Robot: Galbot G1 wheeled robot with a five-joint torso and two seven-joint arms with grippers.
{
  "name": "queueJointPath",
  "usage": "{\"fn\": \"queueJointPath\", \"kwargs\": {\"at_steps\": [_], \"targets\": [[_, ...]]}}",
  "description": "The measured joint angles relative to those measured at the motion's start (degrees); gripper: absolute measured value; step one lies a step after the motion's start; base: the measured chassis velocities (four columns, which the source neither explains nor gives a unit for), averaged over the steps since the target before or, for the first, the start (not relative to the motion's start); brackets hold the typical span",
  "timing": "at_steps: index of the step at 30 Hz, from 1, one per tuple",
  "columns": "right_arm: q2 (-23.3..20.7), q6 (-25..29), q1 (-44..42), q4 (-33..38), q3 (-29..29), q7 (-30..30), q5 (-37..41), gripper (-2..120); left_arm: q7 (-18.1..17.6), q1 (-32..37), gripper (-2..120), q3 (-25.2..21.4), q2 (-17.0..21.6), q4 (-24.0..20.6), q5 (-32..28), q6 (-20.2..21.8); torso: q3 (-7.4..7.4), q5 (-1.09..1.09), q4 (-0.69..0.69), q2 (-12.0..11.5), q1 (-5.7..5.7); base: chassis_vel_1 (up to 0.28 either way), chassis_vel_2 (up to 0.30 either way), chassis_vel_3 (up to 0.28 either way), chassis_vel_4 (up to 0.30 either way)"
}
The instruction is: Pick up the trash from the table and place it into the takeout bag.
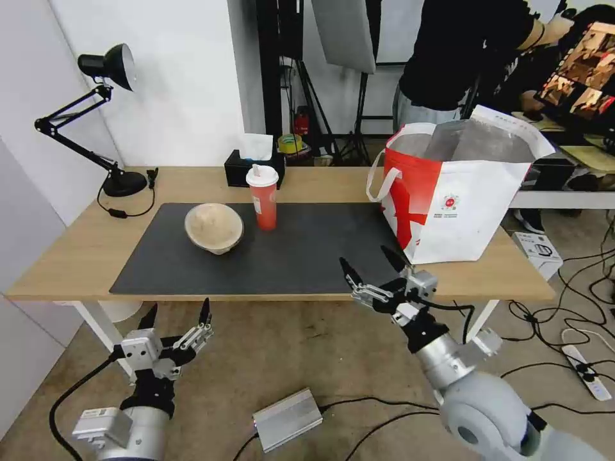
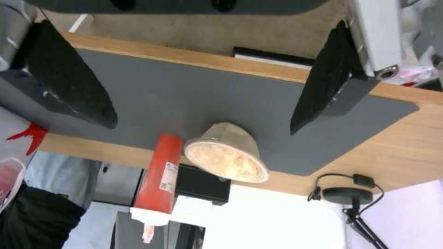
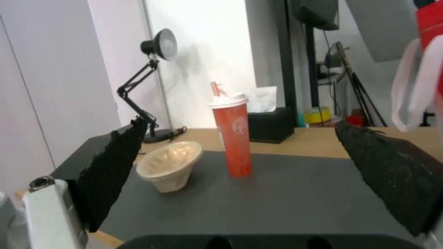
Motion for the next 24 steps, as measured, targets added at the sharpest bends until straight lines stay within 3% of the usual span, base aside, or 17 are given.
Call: {"fn": "queueJointPath", "kwargs": {"at_steps": [10,24], "targets": [[0.5,-2.7,8.2,-2.2,-5.7,1.9,0.4,100,0.0,0.7,100,-0.2,-0.2,-0.4,0.0,-0.6,0.0,0.0,0.0,0.0,0.0,0.0,0.0,0.0,0.0],[1.6,-8.6,13.8,-5.5,-9.2,5.6,0.8,100,0.5,0.9,100,-0.6,-1.0,-0.8,0.4,-0.8,-0.01,0.0,0.0,0.0,0.0,0.0,0.0,0.0,0.0]]}}
